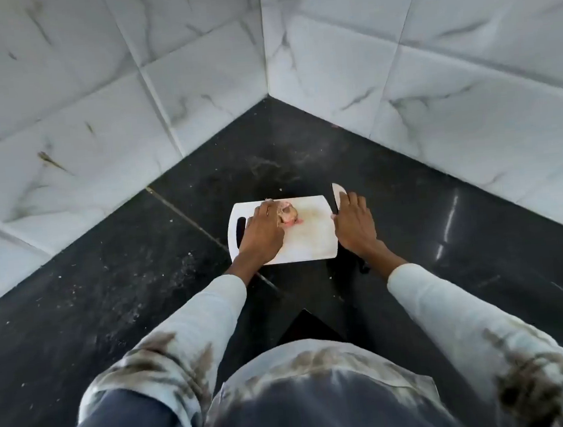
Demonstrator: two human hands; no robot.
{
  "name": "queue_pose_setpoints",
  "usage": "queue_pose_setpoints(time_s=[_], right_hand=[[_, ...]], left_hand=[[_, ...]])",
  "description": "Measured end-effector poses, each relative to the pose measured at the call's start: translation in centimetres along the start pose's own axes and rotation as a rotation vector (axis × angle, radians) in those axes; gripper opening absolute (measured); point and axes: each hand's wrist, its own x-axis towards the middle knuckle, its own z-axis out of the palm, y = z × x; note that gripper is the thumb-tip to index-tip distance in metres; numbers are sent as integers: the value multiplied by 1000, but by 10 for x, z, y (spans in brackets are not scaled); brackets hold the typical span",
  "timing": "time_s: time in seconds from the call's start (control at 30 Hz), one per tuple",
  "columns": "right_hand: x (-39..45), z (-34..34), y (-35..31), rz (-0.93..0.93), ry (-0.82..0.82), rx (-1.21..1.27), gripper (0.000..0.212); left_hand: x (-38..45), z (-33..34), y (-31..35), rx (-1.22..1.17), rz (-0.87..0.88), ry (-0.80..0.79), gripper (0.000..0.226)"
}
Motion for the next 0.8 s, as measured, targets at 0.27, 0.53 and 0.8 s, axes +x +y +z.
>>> queue_pose_setpoints(time_s=[0.27, 0.53, 0.8], right_hand=[[-20, 21, 24, 266, -28, 70, 52], [-14, 29, 32, 356, -57, 222, 42], [-17, 35, 19, 364, 91, 526, 22]], left_hand=[[7, 6, -4, -55, -84, 41, 61], [18, 11, -19, -49, -135, 24, 52], [21, 13, -26, -117, -158, 31, 38]])
